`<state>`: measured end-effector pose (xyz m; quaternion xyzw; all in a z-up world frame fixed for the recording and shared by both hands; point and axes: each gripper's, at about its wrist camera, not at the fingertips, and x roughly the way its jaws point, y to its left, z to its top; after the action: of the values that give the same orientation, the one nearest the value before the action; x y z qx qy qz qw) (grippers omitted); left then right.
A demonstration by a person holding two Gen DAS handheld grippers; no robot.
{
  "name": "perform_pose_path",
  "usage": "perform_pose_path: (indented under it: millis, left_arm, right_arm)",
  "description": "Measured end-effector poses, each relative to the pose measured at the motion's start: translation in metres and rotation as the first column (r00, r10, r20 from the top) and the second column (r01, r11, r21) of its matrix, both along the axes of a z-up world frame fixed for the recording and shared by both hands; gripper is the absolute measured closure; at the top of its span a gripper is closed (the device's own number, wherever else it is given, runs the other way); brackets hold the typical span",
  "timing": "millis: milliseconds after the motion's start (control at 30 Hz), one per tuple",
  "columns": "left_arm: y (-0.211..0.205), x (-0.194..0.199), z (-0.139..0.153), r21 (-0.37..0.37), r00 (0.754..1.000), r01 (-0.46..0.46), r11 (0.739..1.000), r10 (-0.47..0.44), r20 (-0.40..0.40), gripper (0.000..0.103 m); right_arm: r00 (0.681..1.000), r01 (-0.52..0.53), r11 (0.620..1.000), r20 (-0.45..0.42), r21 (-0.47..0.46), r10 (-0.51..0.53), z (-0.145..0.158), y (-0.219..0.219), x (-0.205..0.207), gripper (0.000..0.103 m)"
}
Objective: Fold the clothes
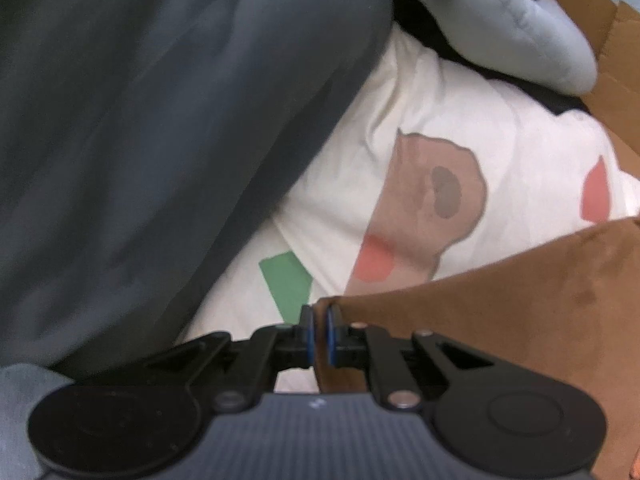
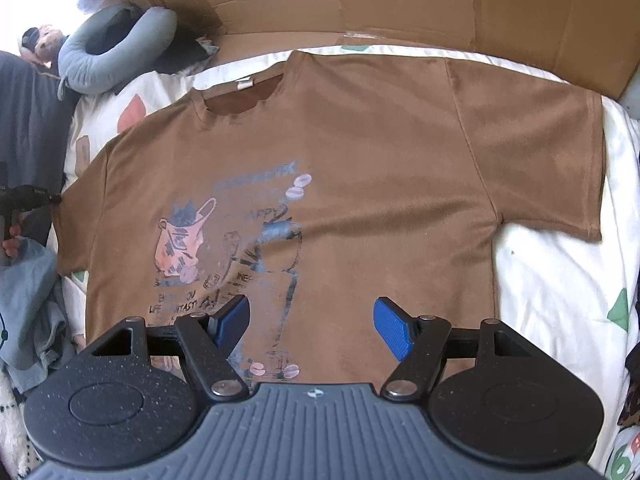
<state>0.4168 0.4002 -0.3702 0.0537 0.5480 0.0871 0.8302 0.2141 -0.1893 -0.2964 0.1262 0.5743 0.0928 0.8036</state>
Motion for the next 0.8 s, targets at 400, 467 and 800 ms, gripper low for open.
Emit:
perform_pose_path:
  millis: [400,467,800]
  left_arm:
    - [-0.022,-0.023,0.004,0.059,0.999,0.024,0.998,-0.022,-0.030,0.060]
    - [-0.031,-0.035,0.017,0.049,0.998,0.063,0.997,-0.063,-0.019,0.060]
    - [-0.076,-0.076,0.036,-0.053,0.988,0.143,0.988,-0.146,-0.044,0.060]
  right_arm:
    - [1.000,0.008,1.000,0.011,-0.016,-0.007,-0.005,-0.010,-0.010,0.029]
    - [0.999,0.026,0.999,0.019,-0.023,-0.025,-0.005,-0.014,-0.013,0.029]
    - [0.996,0.079,0.995,0.039,-0.057,-0.077,-0.009,-0.030,-0.022,0.029]
